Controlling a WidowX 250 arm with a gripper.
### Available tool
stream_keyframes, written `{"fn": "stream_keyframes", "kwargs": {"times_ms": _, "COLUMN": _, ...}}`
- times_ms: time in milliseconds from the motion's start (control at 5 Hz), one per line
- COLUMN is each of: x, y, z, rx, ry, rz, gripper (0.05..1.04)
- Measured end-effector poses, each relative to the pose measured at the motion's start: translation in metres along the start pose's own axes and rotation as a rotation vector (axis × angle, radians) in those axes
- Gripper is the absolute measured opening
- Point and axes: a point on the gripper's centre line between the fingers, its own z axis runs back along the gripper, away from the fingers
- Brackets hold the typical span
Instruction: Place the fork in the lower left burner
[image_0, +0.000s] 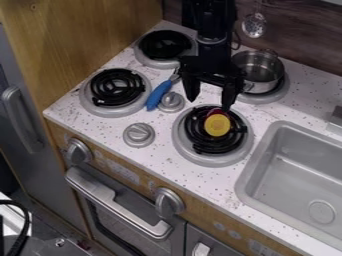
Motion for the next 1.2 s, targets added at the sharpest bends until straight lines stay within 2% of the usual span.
{"fn": "stream_keyframes", "kwargs": {"times_ms": 200, "x": -0.008, "y": 0.001, "z": -0.015, "rx": 0.000, "ry": 0.049, "rz": 0.005, "gripper": 1.000}}
{"fn": "stream_keyframes", "kwargs": {"times_ms": 1000, "x": 0.047, "y": 0.069, "z": -0.035, "rx": 0.024, "ry": 0.063, "rz": 0.157, "gripper": 1.000}}
{"fn": "stream_keyframes", "kwargs": {"times_ms": 1200, "x": 0.060, "y": 0.086, "z": -0.046, "rx": 0.023, "ry": 0.065, "rz": 0.197, "gripper": 1.000}}
